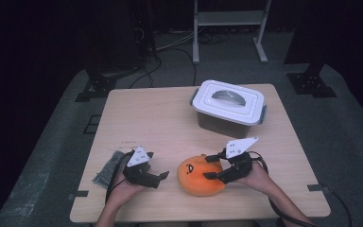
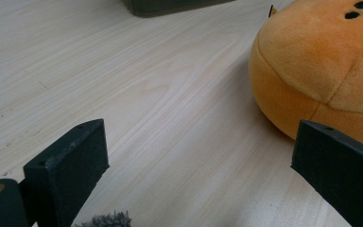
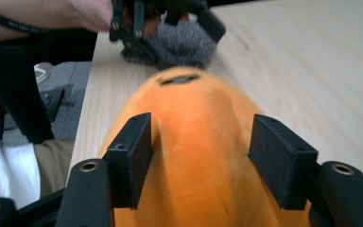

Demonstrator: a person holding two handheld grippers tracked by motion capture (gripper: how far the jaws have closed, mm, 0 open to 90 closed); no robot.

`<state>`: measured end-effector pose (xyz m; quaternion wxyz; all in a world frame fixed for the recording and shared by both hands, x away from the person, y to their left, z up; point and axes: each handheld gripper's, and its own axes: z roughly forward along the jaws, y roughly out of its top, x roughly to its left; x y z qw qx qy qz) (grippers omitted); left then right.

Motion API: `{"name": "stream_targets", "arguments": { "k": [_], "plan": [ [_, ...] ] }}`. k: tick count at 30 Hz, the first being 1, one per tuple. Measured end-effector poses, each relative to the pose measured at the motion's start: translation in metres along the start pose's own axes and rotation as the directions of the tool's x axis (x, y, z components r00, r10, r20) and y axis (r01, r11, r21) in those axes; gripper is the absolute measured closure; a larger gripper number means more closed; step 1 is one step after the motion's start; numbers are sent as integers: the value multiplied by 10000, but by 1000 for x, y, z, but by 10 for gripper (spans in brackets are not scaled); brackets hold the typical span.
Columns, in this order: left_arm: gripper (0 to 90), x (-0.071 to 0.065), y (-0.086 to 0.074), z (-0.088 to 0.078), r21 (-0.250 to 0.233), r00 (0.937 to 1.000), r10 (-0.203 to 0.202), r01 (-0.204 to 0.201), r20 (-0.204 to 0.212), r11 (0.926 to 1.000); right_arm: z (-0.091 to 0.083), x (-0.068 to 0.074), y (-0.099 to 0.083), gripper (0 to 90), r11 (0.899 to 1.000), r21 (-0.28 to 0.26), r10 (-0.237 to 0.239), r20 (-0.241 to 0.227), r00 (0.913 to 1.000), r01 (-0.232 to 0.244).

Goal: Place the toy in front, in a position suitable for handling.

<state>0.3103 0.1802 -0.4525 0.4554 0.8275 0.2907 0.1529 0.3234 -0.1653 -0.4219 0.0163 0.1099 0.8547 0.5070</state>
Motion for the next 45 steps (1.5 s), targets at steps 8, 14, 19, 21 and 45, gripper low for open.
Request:
{"name": "stream_targets", "arguments": {
  "k": [8, 14, 19, 21, 45],
  "plan": [
    [46, 1, 3, -8, -180, 9996, 275, -274, 64, 9995, 2, 4, -16, 391, 9998, -170, -141, -133, 9998, 139],
    [58, 8, 8, -22, -380, 9979, 644, -643, 13, 9972, 4, 10, -18, 380, 9994, -135, -333, -47, 9994, 332],
    [66, 22, 0, -33, -90, 9967, 802, -803, -113, 9967, 4, 13, -17, 377, 9991, -83, -411, 56, 9991, 412],
    [66, 28, -6, -34, 75, 9975, 683, -682, -180, 9976, 4, 13, -18, 376, 9990, -115, -437, 48, 9990, 438],
    [346, 53, -43, -29, 1936, 9964, 97, 69, -846, 9811, 4, 14, -20, 361, 9982, -264, -528, 157, 9985, 532]
  ]
}}
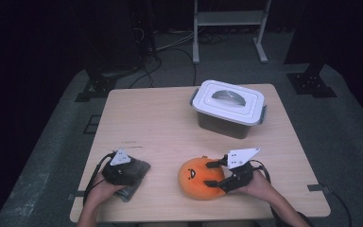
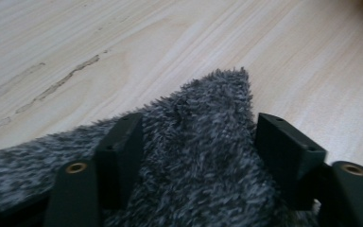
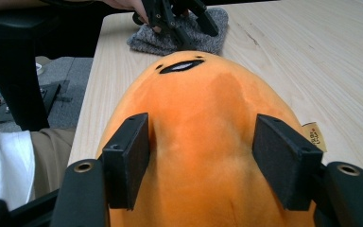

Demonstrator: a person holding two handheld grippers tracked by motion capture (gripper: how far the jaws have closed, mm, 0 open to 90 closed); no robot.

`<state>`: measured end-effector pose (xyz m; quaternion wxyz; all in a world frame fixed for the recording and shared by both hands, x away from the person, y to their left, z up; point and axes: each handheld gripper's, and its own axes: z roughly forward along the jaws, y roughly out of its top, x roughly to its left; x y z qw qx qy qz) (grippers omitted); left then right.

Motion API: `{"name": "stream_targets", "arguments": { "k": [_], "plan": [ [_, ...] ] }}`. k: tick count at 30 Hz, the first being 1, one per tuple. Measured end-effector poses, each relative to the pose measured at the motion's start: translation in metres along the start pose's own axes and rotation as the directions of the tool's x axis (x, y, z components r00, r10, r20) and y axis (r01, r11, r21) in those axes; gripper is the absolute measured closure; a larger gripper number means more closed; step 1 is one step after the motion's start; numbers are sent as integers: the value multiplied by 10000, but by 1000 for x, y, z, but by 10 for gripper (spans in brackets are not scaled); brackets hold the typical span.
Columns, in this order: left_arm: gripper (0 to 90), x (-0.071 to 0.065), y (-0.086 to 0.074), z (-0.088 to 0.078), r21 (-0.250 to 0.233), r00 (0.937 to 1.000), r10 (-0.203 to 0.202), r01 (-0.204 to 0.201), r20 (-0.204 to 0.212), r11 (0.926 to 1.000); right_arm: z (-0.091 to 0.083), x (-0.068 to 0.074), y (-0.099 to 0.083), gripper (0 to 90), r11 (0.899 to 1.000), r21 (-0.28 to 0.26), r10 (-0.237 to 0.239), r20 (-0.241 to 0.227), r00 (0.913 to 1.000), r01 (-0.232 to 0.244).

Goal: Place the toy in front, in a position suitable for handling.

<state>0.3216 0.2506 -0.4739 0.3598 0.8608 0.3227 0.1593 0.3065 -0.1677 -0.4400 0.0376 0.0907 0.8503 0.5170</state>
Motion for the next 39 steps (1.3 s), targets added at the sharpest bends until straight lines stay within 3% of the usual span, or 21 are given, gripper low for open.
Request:
{"name": "stream_targets", "arguments": {
  "k": [2, 7, 9, 11, 13, 15, 17, 22, 29, 30, 33, 35, 37, 39],
  "plan": [
    [405, 1, -1, -1, -17, 9999, -8, 7, -152, 10000, 0, 1, 0, 359, 10000, 32, -35, 41, 10000, 35],
    [656, 1, 0, -3, -12, 9996, 210, -211, -208, 9998, -2, 2, 5, 325, 9994, 260, -235, 216, 9995, 229],
    [702, 1, 1, -3, 7, 9995, 205, -205, -220, 9998, -8, 2, 13, 249, 9983, 485, -349, 584, 9977, 321],
    [733, 0, 2, -4, -30, 9988, 460, -461, -180, 9989, -14, 0, 16, 252, 9996, 165, -244, 808, 9964, 232],
    [751, -2, 5, -7, -343, 9991, 417, -415, 33, 9985, -14, -3, 12, 240, 9997, 247, -72, 805, 9967, 52],
    [752, -5, 10, -10, -853, 9990, 268, -237, 354, 9961, -10, -6, 6, 210, 9988, 408, 249, 466, 9986, -268],
    [752, -12, 20, -14, -1599, 9959, 148, -3, 895, 9871, -6, -7, 3, 206, 9991, 245, 332, 394, 9987, -342],
    [752, -37, 50, -13, -2664, 9762, 844, -288, 1996, 9634, 5, -6, -1, 208, 9981, 153, 591, 272, 9979, -595],
    [751, -68, 89, -5, -3597, 9338, 1864, -681, 3054, 9306, 13, -8, 0, 228, 9972, 42, 740, 648, 9952, -744],
    [751, -74, 95, -2, -3732, 9236, 2037, -727, 3247, 9249, 14, -9, 1, 228, 9972, 11, 746, 664, 9950, -749],
    [747, -86, 105, 7, -3742, 9036, 2487, -1089, 3489, 9209, 17, -9, 2, 228, 9975, -25, 708, 686, 9951, -708],
    [745, -93, 105, 15, -3489, 8980, 2715, -1453, 3464, 9258, 16, -9, 2, 228, 9976, -22, 698, 677, 9953, -698],
    [742, -95, 100, 20, -3374, 8919, 2766, -1527, 3577, 9289, 15, -9, 1, 228, 9977, -20, 679, 691, 9953, -680],
    [740, -94, 94, 21, -3336, 8922, 2712, -1479, 3612, 9310, 14, -8, 0, 231, 9983, 64, 570, 672, 9961, -575]
  ]
}}
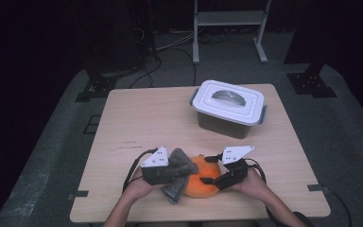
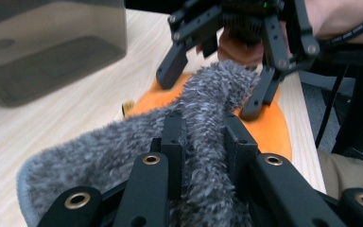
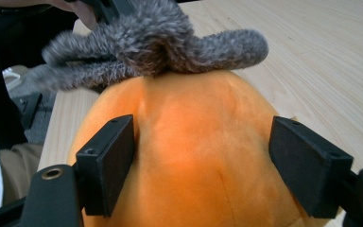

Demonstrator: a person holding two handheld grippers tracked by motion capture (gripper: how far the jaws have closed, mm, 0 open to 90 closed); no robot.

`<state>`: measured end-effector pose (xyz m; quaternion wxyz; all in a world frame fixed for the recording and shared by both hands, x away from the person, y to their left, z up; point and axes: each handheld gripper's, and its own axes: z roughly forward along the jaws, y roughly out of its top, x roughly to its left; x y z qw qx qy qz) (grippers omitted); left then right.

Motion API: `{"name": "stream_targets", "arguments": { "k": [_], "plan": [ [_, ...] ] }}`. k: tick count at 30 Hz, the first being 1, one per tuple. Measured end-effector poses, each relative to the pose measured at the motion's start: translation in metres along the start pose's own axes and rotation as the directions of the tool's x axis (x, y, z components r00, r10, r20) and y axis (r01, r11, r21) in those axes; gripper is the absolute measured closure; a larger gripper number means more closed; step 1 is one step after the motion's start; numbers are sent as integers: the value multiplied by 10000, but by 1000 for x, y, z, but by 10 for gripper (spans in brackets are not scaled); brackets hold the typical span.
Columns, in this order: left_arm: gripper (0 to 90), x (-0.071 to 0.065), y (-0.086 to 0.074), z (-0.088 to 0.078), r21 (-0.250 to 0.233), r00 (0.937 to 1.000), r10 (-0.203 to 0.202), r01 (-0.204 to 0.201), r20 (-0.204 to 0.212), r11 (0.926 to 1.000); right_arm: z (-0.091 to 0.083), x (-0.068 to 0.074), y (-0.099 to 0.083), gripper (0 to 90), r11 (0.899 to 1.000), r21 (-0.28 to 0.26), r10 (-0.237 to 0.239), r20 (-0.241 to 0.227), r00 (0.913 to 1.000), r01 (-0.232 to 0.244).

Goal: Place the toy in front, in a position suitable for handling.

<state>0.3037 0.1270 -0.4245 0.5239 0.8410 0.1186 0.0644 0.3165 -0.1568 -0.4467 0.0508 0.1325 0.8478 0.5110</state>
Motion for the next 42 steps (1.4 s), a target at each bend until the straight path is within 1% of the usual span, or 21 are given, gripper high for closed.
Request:
{"name": "stream_targets", "arguments": {
  "k": [2, 4, 5, 7, 8, 11, 12, 13, 16, 18, 19, 20, 23, 26, 29, 34, 35, 37, 38, 40, 42],
  "plan": [
    [738, 0, -6, -7, 152, 9997, 21, -18, -245, 9999, 0, 1, 1, 231, 9999, 74, -114, 52, 9999, 113],
    [736, 2, -13, -14, 272, 9991, -117, 128, -415, 9995, -1, 2, 2, 232, 9996, 149, -224, 112, 9997, 223],
    [736, 3, -18, -17, 304, 9984, -274, 290, -498, 9991, -1, 3, 2, 232, 9996, 167, -238, 129, 9996, 236],
    [736, 5, -21, -19, 483, 9974, -346, 377, -630, 9981, -2, 3, 1, 232, 9997, 150, -203, 152, 9997, 201],
    [736, 6, -22, -19, 440, 9971, -428, 456, -636, 9980, -3, 3, 0, 232, 9998, 124, -171, 144, 9997, 169],
    [737, 5, -19, -16, 293, 9973, -472, 489, -563, 9984, -3, 2, -1, 231, 9999, 80, -70, 120, 9999, 69],
    [737, 4, -17, -15, 109, 9974, -540, 545, -475, 9985, -3, 2, -1, 230, 9999, 83, -61, 100, 9999, 60],
    [737, 3, -14, -14, -109, 9979, -561, 558, -309, 9984, -4, 1, -1, 230, 10000, 75, -40, 77, 10000, 39],
    [736, -1, -7, -9, -465, 9989, -472, 475, 69, 9978, -3, 1, -1, 224, 10000, -1, -12, -4, 10000, 12],
    [734, -2, -5, -4, -237, 9995, -287, 289, 105, 9993, -2, 2, 0, 217, 10000, -41, -14, -17, 10000, 14],
    [734, -2, -6, -3, -147, 9996, -267, 268, 89, 9995, -2, 2, 0, 215, 10000, -22, -52, -17, 10000, 52],
    [735, 0, -8, -3, -87, 9993, -360, 361, 91, 9993, -2, 2, 0, 213, 10000, -9, -34, -54, 10000, 34],
    [740, 4, -12, -8, 146, 9990, -432, 433, -69, 9990, -9, 0, 3, 210, 9999, -42, -148, -74, 9999, 148],
    [738, 4, -15, -12, 383, 9993, -356, 360, -112, 9986, -17, -2, 4, 203, 9999, -126, -52, -122, 9999, 51],
    [738, 7, -19, -13, 498, 9989, -437, 444, -153, 9978, -19, -2, 2, 202, 10000, -93, -10, -213, 9998, 8],
    [738, 6, -18, -11, 404, 9987, -486, 491, -130, 9980, -18, -3, -1, 205, 10000, 45, 37, -496, 9988, -35],
    [738, 6, -17, -11, 382, 9990, -426, 430, -114, 9983, -16, -4, -2, 212, 9999, 104, 76, -526, 9986, -71],
    [738, 5, -14, -10, 246, 9992, -395, 398, -113, 9989, -14, -3, -2, 272, 9997, 241, 105, -410, 9991, -95],
    [738, 5, -12, -10, 112, 9990, -420, 422, -118, 9990, -13, -1, -1, 313, 9995, 306, -73, -269, 9996, 81],
    [739, 4, -8, -9, -126, 9991, -422, 421, -38, 9990, -10, 1, 2, 345, 9991, 334, -267, -114, 9996, 271],
    [738, 0, -3, -7, -304, 9995, -315, 317, 63, 9990, -7, 4, 4, 351, 9994, 220, -279, 106, 9996, 277]
  ]
}}
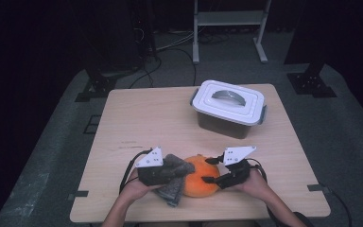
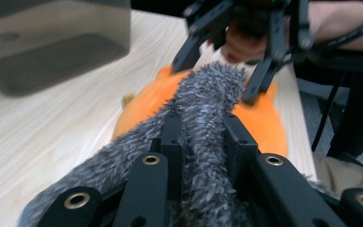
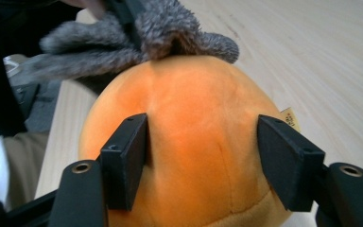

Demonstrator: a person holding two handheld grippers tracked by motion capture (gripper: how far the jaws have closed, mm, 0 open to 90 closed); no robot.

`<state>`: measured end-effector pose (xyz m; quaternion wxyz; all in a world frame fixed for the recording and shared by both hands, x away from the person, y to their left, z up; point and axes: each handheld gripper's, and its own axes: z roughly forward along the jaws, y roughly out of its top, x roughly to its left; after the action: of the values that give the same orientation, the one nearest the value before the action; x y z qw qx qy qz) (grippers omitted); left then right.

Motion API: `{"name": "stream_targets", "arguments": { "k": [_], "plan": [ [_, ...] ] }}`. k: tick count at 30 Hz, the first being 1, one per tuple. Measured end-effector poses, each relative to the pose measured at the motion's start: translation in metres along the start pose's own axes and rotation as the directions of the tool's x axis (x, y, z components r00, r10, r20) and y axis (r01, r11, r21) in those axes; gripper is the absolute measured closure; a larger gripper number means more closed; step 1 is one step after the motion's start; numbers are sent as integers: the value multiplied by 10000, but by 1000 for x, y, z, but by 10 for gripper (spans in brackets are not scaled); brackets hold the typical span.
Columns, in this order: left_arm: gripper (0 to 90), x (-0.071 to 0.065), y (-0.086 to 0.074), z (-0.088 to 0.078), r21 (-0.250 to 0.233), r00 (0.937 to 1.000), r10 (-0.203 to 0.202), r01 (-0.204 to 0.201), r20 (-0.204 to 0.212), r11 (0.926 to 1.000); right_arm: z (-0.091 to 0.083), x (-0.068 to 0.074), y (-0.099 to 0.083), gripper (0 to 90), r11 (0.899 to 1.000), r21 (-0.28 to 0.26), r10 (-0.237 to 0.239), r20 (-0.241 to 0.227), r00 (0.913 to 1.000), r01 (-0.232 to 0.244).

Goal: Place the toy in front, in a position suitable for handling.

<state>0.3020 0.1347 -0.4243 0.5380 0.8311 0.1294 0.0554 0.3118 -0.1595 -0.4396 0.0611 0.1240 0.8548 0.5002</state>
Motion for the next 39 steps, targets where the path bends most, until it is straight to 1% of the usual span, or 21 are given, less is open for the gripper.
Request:
{"name": "stream_targets", "arguments": {
  "k": [1, 3, 5, 6, 8, 10, 13, 15, 17, 20, 22, 23, 25, 26, 28, 29, 31, 34, 35, 37, 39],
  "plan": [
    [738, -1, 1, 1, -58, 10000, 76, -76, 61, 10000, 2, 1, 1, 346, 10000, -11, -40, 59, 10000, 40],
    [736, -1, 1, 1, -12, 9998, 204, -204, 77, 9998, 4, 3, 1, 338, 10000, 20, -28, 112, 9999, 28],
    [737, 1, -2, 0, 32, 9998, 135, -136, 177, 9999, 2, 2, 1, 335, 9999, 103, -53, 128, 9999, 52],
    [737, 2, -4, -1, 151, 9998, 180, -182, 128, 9997, 0, 1, 1, 335, 9999, 143, -83, 130, 9999, 81],
    [737, 6, -8, -4, 276, 9999, 118, -117, -12, 9995, -2, -1, -1, 335, 9999, 114, -61, 111, 9999, 60],
    [737, 12, -14, -9, 469, 9995, -61, 76, -325, 9989, -4, -3, -3, 334, 10000, 79, -60, 94, 9999, 59],
    [736, 16, -20, -15, 578, 9983, -247, 277, -524, 9979, -4, -4, -5, 333, 10000, 25, 46, 79, 10000, -46],
    [736, 15, -20, -15, 458, 9988, -219, 239, -445, 9987, -4, -4, -5, 331, 10000, 3, 79, 72, 9999, -79],
    [736, 11, -16, -13, 361, 9994, 11, 1, -342, 9993, -4, -4, -5, 327, 9999, 31, 119, 116, 9999, -119],
    [733, 4, -8, -9, -8, 9993, 342, -342, 131, 9994, -2, -4, -4, 322, 9998, 1, 183, 242, 9995, -183],
    [723, 0, -5, -5, -180, 9980, 426, -418, 460, 9990, -2, -4, -2, 319, 9998, 14, 207, 348, 9992, -208],
    [719, -2, -4, -3, -60, 9977, 500, -498, 457, 9987, -1, -4, -2, 317, 9998, 2, 213, 373, 9991, -213],
    [720, -1, -6, -3, 43, 9979, 505, -507, 394, 9987, -1, -4, -1, 310, 9999, 25, 170, 352, 9992, -171],
    [724, 0, -7, -4, 208, 9988, 426, -432, 259, 9989, -2, -4, -2, 302, 9998, -5, 193, 324, 9993, -193],
    [737, 4, -10, -6, 535, 9988, 487, -485, -12, 9974, -6, -5, -1, 286, 9995, -188, 267, 168, 9995, -264],
    [739, 6, -12, -8, 549, 9993, 364, -356, -120, 9979, -9, -6, 0, 286, 9988, -383, 316, 78, 9995, -313],
    [741, 11, -16, -12, 667, 9992, 172, -148, -354, 9977, -17, -8, 1, 287, 9975, -631, 320, 49, 9995, -316],
    [740, 14, -19, -14, 718, 9990, 30, 2, -449, 9974, -23, -8, -1, 287, 9974, -663, 267, -97, 9996, -273],
    [740, 14, -19, -14, 722, 9989, 40, -7, -461, 9974, -23, -8, -2, 289, 9973, -665, 300, -284, 9991, -318],
    [740, 13, -18, -13, 764, 9986, 75, -35, -518, 9971, -19, -7, -5, 287, 9972, -572, 440, -811, 9957, -487],
    [740, 11, -15, -11, 747, 9986, 190, -153, -494, 9971, -14, -5, -6, 287, 9983, -461, 317, -810, 9962, -355]
  ]
}}
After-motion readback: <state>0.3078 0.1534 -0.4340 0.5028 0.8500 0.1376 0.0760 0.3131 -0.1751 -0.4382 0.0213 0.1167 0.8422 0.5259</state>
